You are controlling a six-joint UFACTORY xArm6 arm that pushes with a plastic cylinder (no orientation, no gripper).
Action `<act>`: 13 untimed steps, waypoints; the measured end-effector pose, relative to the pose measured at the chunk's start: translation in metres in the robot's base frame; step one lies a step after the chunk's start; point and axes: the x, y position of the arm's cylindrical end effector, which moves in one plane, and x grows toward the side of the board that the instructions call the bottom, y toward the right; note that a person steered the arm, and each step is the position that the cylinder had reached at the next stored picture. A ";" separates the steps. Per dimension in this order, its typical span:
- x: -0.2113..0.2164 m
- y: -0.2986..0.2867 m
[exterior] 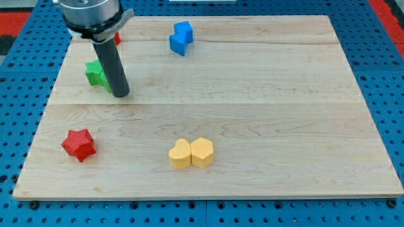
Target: Move the red circle into the red star
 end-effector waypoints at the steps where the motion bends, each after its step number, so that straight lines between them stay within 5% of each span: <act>1: -0.012 0.000; 2: -0.013 0.040; 4: -0.117 0.063; 7: -0.208 -0.071; 9: -0.136 0.010; 12: -0.125 -0.047; 13: -0.091 -0.017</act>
